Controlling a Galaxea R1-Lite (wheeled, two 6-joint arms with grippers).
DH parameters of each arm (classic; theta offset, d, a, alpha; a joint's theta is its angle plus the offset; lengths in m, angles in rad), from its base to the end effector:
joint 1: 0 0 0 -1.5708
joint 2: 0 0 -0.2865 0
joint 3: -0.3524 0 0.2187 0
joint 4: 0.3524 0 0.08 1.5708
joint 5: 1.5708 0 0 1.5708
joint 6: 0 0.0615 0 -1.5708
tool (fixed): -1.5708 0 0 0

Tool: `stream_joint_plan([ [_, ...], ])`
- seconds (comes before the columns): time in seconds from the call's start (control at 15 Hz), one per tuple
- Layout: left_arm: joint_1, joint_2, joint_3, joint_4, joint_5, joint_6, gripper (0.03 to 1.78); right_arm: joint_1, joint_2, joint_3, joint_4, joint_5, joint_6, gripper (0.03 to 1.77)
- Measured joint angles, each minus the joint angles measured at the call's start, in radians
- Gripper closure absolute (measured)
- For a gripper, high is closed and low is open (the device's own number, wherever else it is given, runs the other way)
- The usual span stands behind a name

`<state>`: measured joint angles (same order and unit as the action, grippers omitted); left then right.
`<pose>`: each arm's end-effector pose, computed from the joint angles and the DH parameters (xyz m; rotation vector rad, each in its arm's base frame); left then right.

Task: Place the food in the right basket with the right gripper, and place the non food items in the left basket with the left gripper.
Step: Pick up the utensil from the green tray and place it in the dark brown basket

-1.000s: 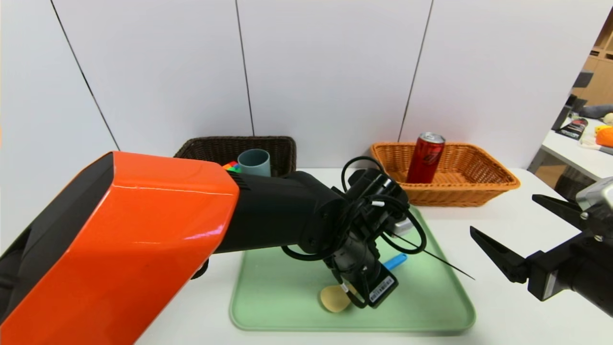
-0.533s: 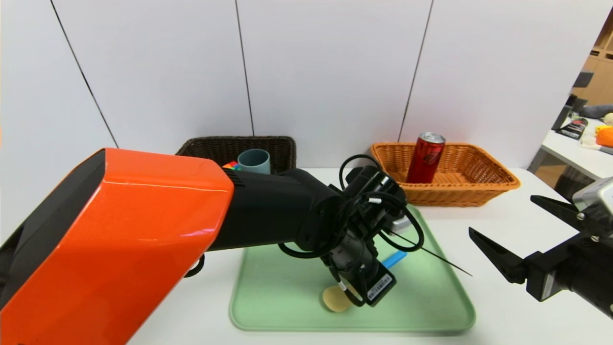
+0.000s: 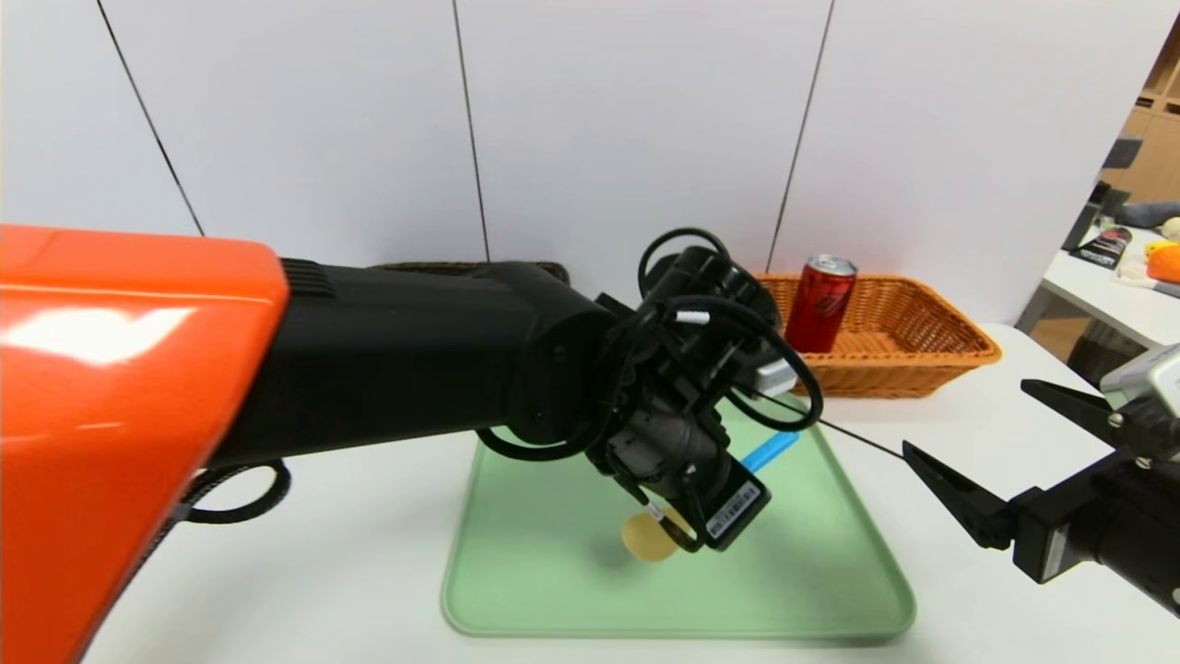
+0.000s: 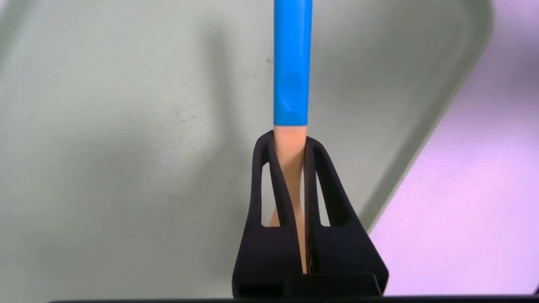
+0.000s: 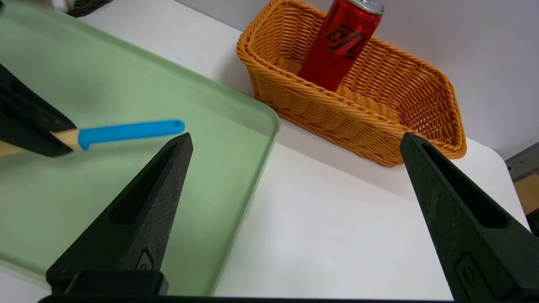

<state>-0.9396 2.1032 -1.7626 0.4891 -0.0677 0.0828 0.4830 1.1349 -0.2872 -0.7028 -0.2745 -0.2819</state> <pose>0.2678 -0.3735 0.1451 0.4369 0.7455 -0.9813 0.1930 0.0824 0.1357 -0.3341 0.1048 0.2260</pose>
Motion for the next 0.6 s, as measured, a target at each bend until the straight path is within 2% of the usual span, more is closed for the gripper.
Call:
stream_joint_plan([
  [0.2, 0.0, -0.107, -0.001, 0.0, 0.038, 0.042, 1.71, 0.0, 0.0, 0.002, -0.002, 0.0, -0.001, 0.11],
  [0.33, 0.011, -0.181, -0.001, 0.014, 0.037, 0.078, 1.71, 0.001, 0.0, 0.0, -0.003, 0.001, -0.002, 0.11],
  [0.6, 0.131, -0.298, -0.006, 0.077, -0.056, 0.283, 1.71, 0.001, -0.001, -0.002, -0.004, 0.001, -0.01, 0.11],
])
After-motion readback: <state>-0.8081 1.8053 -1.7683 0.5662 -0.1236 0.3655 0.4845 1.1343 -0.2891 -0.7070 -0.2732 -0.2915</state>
